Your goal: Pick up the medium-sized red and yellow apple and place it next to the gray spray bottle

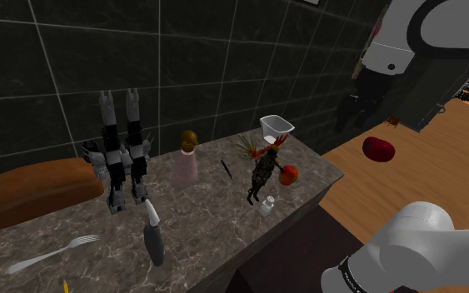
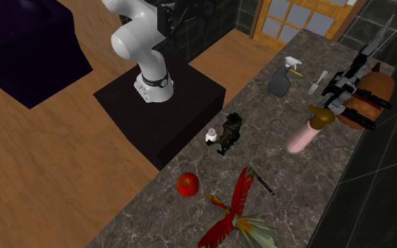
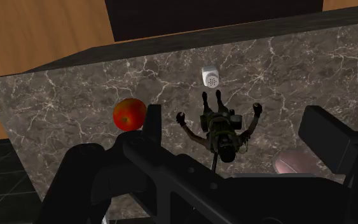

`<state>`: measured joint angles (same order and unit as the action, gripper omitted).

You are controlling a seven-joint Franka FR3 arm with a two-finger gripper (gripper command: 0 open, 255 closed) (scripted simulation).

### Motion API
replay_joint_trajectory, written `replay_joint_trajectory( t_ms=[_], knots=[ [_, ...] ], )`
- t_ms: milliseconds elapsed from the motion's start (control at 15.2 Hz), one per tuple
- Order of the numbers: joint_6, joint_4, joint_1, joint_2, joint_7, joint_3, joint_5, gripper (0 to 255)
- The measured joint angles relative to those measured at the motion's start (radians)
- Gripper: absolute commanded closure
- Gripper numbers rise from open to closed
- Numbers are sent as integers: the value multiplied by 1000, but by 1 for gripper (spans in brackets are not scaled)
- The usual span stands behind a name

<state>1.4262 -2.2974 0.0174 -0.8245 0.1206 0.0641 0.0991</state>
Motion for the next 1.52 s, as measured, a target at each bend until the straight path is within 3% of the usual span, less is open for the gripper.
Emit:
replay_joint_trajectory(
  t_ms=[264, 924, 1518],
  knots=[
    [67, -51, -11, 12, -1, 20, 15, 0],
    [411, -209, -63, 178, -7, 123, 81, 0],
    [742, -231, -93, 466, -21, 223, 101, 0]
  ],
)
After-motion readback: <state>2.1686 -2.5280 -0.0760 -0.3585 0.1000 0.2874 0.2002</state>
